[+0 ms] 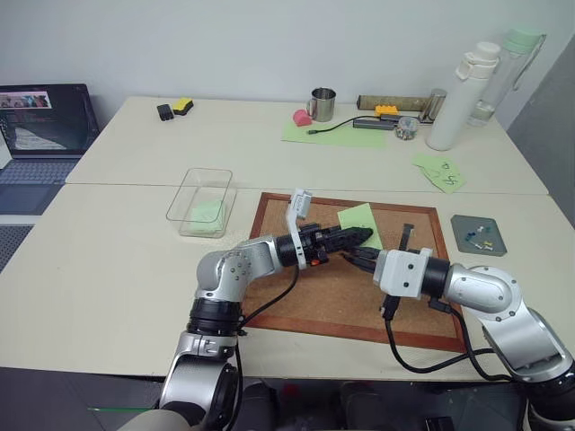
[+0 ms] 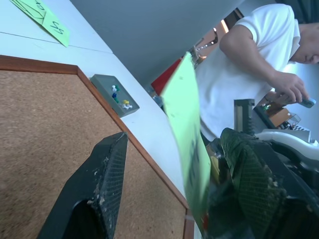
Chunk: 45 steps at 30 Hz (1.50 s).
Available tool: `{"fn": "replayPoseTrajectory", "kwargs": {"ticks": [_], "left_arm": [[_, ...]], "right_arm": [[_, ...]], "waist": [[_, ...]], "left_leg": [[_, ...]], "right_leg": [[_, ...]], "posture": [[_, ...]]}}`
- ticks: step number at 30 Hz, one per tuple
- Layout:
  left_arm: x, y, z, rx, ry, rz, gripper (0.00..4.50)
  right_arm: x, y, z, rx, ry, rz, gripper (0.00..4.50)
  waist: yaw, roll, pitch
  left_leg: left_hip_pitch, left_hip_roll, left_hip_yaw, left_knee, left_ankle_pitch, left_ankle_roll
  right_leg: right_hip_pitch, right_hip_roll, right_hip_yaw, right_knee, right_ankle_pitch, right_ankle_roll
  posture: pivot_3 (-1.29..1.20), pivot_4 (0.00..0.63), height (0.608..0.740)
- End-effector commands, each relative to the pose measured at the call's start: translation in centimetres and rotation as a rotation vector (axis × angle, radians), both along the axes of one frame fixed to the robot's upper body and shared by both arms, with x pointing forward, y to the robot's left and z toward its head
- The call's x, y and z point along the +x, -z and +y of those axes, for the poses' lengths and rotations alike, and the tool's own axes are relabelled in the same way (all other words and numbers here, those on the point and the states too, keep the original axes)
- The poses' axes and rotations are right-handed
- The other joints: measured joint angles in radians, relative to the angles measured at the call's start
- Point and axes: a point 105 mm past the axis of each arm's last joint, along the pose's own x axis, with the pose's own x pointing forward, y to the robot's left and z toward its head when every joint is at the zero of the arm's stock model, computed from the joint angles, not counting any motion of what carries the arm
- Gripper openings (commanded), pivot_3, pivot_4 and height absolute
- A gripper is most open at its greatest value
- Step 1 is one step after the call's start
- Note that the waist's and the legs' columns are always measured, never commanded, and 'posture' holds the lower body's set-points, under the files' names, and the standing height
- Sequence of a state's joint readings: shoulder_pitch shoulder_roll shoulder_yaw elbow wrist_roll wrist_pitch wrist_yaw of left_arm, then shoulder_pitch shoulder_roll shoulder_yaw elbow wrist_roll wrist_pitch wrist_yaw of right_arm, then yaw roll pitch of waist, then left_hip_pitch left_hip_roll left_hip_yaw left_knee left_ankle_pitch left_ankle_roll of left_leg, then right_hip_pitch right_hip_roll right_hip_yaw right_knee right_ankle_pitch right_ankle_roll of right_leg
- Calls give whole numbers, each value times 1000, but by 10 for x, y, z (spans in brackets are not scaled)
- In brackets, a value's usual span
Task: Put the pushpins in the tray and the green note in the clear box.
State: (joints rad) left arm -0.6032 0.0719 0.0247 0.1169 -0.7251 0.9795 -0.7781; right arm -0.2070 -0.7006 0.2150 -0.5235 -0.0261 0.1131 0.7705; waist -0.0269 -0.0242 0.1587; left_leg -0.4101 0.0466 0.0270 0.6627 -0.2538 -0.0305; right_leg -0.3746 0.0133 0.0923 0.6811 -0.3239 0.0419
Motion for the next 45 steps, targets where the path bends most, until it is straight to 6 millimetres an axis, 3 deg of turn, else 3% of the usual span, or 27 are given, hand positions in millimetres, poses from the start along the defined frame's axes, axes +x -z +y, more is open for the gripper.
{"fn": "replayPoseTrajectory", "kwargs": {"ticks": [1, 16, 22, 27, 33, 37, 39, 43, 45], "left_arm": [[3, -12, -2, -28, 1, -49, 2733], [0, -10, 3, -28, 24, -59, 20], [5, -4, 4, 9, -8, -75, 7], [31, 10, 8, 149, -172, -148, 7], [33, 10, 6, 168, -170, -202, 7], [28, 3, 1, 172, -139, -271, 7], [19, -6, -6, 185, -96, -374, 7], [-8, -19, -25, 235, 42, -662, 7], [-18, -17, -33, 283, 102, -800, 7]], "right_arm": [[-5, -12, 4, 5, -30, -50, 0], [-1, -13, 3, -2, -16, -74, 0], [3, -18, 0, 1, 0, -92, 0], [6, -28, 0, 27, 14, -116, 0], [9, -38, -9, 88, 73, -104, 0], [23, -49, -37, 301, 267, -22, 0], [37, -48, -72, 452, 454, 48, 0], [55, -26, -161, 612, 866, 151, 0], [58, -13, -189, 674, 987, 218, 0]], "waist": [[0, 0, 0], [0, 0, 0], [0, 0, 0], [1, 0, 0], [1, 0, 0], [1, 0, 0], [1, 0, 0], [11, 0, 0], [13, 1, -1]], "left_leg": [[0, 0, 0, 0, 0, 0], [0, 0, 0, 0, 0, 0], [0, 0, 0, 0, 0, 0], [0, 0, 0, 0, 0, 0], [0, 0, 0, 0, 0, 1], [0, 0, 0, 1, 0, 1], [0, 0, 0, 1, 0, 1], [0, -1, 1, 0, 1, -2], [0, -1, 2, 0, 1, -2]], "right_leg": [[0, 0, 0, 0, 0, 0], [0, 0, 0, 0, 0, 0], [0, 0, 0, 0, 0, 0], [0, 0, 0, 0, 0, 0], [0, 0, 0, 0, 0, 0], [0, -1, 0, 1, 0, 0], [0, -1, 0, 1, 0, 0], [0, -2, 0, 1, 0, 0], [1, -2, 1, 1, 0, 0]], "posture": [[0, 150, 740], [0, 150, 740], [0, 150, 740], [0, 150, 740], [0, 150, 740], [0, 150, 740], [0, 150, 740], [0, 150, 740], [0, 150, 740]]}}
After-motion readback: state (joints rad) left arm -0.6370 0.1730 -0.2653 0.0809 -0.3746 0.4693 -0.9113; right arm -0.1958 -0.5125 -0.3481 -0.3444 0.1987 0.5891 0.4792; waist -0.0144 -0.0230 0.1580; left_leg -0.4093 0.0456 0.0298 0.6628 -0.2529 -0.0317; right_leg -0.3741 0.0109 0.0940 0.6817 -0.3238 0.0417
